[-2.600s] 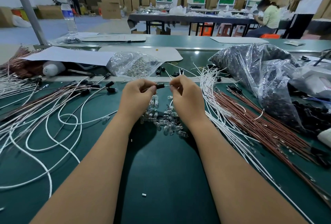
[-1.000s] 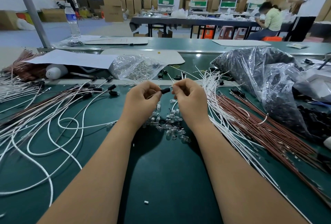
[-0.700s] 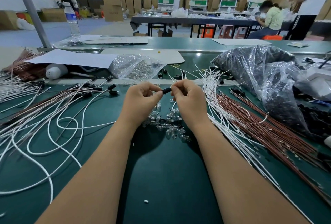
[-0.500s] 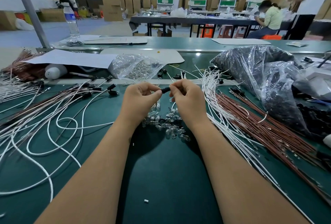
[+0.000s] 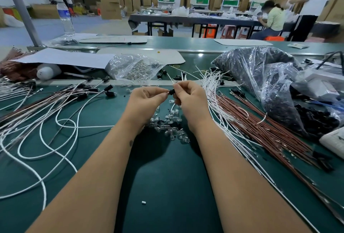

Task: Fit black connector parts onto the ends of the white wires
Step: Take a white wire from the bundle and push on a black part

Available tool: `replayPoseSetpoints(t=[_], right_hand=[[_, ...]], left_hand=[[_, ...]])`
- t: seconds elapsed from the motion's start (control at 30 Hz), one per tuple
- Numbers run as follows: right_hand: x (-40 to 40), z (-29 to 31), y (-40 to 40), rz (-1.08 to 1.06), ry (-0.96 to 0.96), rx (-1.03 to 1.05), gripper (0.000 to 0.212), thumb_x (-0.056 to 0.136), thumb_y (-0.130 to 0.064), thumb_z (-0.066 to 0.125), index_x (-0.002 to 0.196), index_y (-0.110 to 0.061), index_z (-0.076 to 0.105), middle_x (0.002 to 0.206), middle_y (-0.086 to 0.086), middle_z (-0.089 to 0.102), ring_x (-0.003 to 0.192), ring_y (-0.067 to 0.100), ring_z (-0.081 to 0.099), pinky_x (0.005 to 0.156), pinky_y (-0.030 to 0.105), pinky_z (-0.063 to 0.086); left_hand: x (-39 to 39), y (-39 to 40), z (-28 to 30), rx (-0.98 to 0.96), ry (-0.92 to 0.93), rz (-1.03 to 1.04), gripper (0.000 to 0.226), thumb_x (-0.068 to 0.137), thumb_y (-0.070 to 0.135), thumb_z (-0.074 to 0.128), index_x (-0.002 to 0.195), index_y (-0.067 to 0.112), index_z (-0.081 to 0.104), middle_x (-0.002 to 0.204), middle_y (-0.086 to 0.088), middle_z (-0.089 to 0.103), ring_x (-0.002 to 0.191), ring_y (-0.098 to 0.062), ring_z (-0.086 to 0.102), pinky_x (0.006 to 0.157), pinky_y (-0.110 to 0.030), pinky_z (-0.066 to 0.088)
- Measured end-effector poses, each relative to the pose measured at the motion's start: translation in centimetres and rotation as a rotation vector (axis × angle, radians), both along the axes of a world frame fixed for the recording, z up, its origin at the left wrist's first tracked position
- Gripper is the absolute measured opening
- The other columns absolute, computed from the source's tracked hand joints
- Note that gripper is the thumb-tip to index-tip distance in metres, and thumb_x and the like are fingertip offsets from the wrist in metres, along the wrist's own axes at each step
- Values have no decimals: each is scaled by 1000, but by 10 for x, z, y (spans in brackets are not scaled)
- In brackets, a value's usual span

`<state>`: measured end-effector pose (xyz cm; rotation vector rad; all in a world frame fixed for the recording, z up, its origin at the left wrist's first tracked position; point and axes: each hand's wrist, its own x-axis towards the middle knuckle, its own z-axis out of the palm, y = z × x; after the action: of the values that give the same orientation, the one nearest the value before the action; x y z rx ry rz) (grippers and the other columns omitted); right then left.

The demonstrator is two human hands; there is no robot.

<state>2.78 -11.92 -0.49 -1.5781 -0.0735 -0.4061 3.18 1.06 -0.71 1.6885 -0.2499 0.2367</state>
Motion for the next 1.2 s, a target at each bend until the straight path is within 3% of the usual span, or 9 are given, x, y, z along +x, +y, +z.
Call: replayPoseSetpoints(t=[0.17, 0.27, 0.37, 0.43, 0.53, 0.63, 0.8, 1.07, 1.2], right_hand=[[1, 2, 3, 16, 33, 116, 11, 95, -8, 56, 87, -14, 62, 72, 0, 62, 59, 5, 56, 58, 18, 48], [0, 4, 1, 7, 14, 1, 10, 96, -9, 56, 89, -12, 61, 73, 2, 62, 63, 9, 57, 62, 26, 52], [-3, 7, -3, -17, -24, -282, 9, 96, -16, 57, 88, -14, 62, 74, 5, 64, 64, 15, 57, 66, 37, 52], [-4, 11, -9, -107, -53, -448, 11, 96, -22, 55, 90, -15, 62, 74, -1, 63, 62, 10, 55, 60, 29, 47], [-4, 18, -30, -415, -45, -661, 17, 98, -18, 46, 97, -15, 62, 82, 0, 65, 70, 13, 57, 63, 28, 44], [-9, 18, -58, -723, 141, -860, 24, 89, -7, 46, 108, -10, 61, 105, 10, 64, 93, 27, 57, 79, 36, 43], [-15, 8, -75, -742, 543, -1027, 29, 89, -17, 48, 114, -7, 58, 129, 18, 52, 117, 36, 45, 97, 44, 35], [-14, 7, -76, -825, 455, -964, 20, 88, -7, 51, 104, -3, 60, 117, 20, 58, 108, 37, 51, 90, 42, 39], [-14, 12, -67, -896, 172, -880, 26, 85, 6, 50, 107, -2, 62, 112, 19, 58, 100, 34, 52, 87, 41, 43]], left_hand=[[2, 2, 0, -47, 41, -7, 13, 90, 3, 61, 96, 7, 72, 39, 15, 49, 35, 1, 35, 41, -8, 30], [-3, 1, 4, -48, -4, -8, 10, 88, 7, 65, 89, 13, 73, 49, 13, 61, 46, 4, 52, 51, -6, 40], [-3, 3, 4, -36, -64, 44, 10, 81, 16, 76, 74, 23, 75, 75, -16, 71, 69, -14, 61, 71, -28, 50], [-3, 6, 4, -59, -76, 67, 11, 79, 19, 78, 70, 22, 74, 77, -33, 63, 69, -21, 52, 71, -35, 44], [-2, 9, 4, -80, -80, 83, 11, 80, 19, 78, 71, 22, 73, 71, -20, 59, 68, -22, 46, 68, -33, 40], [-1, 10, 2, -64, -89, 106, 11, 81, 17, 76, 73, 23, 72, 68, -14, 58, 64, -20, 45, 64, -32, 40], [0, 10, 0, -33, -71, 126, 14, 84, 16, 73, 74, 24, 69, 68, -13, 56, 62, -19, 43, 56, -27, 36], [3, 13, -1, -13, -55, 152, 12, 85, 20, 72, 76, 26, 69, 71, -5, 63, 64, -15, 50, 61, -26, 44], [3, 12, -1, -27, -54, 156, 10, 85, 20, 73, 77, 25, 69, 73, -5, 64, 66, -15, 52, 63, -24, 45]])
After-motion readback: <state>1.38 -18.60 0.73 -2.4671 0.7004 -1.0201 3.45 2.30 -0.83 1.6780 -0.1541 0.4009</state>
